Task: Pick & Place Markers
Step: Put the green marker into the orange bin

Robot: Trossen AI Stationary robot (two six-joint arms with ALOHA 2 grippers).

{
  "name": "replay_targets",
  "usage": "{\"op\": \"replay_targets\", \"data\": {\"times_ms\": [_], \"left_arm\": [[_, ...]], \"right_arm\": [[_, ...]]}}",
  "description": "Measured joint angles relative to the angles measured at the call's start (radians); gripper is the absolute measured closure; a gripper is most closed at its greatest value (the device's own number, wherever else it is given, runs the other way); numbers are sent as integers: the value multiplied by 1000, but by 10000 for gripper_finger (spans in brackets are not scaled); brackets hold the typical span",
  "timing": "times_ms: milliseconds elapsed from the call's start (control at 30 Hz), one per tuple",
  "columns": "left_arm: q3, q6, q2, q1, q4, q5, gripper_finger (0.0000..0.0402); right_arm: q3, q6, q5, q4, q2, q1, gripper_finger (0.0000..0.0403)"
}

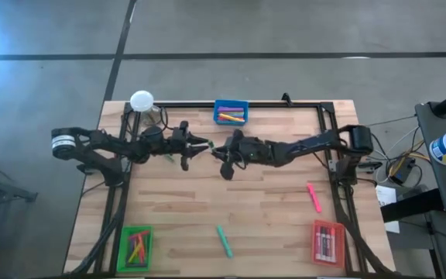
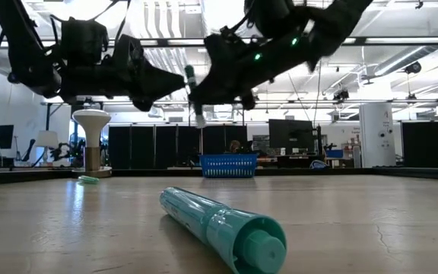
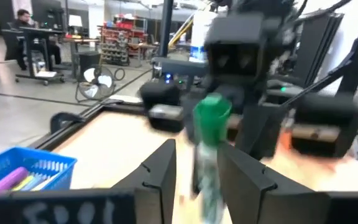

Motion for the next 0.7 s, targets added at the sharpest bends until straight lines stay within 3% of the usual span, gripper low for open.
{"op": "replay_targets", "data": {"times_ms": [233, 500, 700], "left_arm": [[-26, 125, -1, 0, -3, -4, 291], [-30, 124, -1, 0, -48, -20, 290], [-38, 86, -1, 0, -49, -19, 289]], "right_arm": [[0, 240, 130, -486, -163, 79, 338], [1, 780, 118, -996, -363, 267, 337], [41, 1207, 113, -1260, -461, 496, 336]]}}
